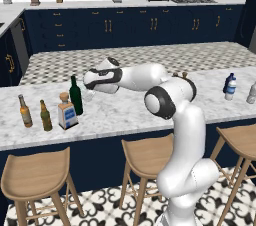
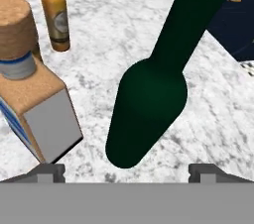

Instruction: Move the plastic bottles in the middle to the plastics group, and the glass bottles in the middle to the glass group.

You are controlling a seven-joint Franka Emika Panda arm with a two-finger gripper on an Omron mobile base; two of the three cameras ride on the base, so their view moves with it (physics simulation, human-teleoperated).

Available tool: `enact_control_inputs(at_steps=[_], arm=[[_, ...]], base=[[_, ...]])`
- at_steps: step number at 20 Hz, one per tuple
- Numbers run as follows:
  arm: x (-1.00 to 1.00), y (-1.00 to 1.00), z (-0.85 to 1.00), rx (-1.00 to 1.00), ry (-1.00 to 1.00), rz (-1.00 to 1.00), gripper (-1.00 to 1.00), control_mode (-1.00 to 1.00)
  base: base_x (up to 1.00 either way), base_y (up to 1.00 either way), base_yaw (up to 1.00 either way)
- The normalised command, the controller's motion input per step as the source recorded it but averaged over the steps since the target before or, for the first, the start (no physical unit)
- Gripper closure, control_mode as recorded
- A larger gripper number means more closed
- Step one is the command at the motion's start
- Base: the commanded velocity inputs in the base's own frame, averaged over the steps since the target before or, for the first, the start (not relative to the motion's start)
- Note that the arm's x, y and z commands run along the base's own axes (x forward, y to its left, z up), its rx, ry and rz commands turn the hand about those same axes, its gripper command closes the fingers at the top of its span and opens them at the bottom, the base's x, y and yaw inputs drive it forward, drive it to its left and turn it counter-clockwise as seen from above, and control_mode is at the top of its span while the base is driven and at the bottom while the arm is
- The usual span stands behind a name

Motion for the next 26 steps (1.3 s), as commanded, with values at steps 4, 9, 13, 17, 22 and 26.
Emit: enact_control_inputs(at_steps=[4,9,13,17,22,26], arm=[[-0.21,-0.51,0.02,0.09,-0.02,-0.01,-1.0,-1.0],[-0.3,-0.7,0.12,0.03,0.0,-0.03,-1.0,-1.0],[-0.33,-0.87,0.45,0.0,0.04,-0.1,-1.0,-1.0],[-0.16,-0.72,0.88,-0.04,0.23,-0.19,-1.0,-1.0],[-0.13,-0.42,0.91,-0.15,0.24,-0.29,-1.0,-1.0],[-0.23,-0.56,0.41,-0.12,0.19,-0.29,-1.0,-1.0]], base=[[0.0,0.0,0.0],[0.0,0.0,0.0],[0.0,0.0,0.0],[0.0,0.0,0.0],[0.0,0.0,0.0],[0.0,0.0,0.0]])
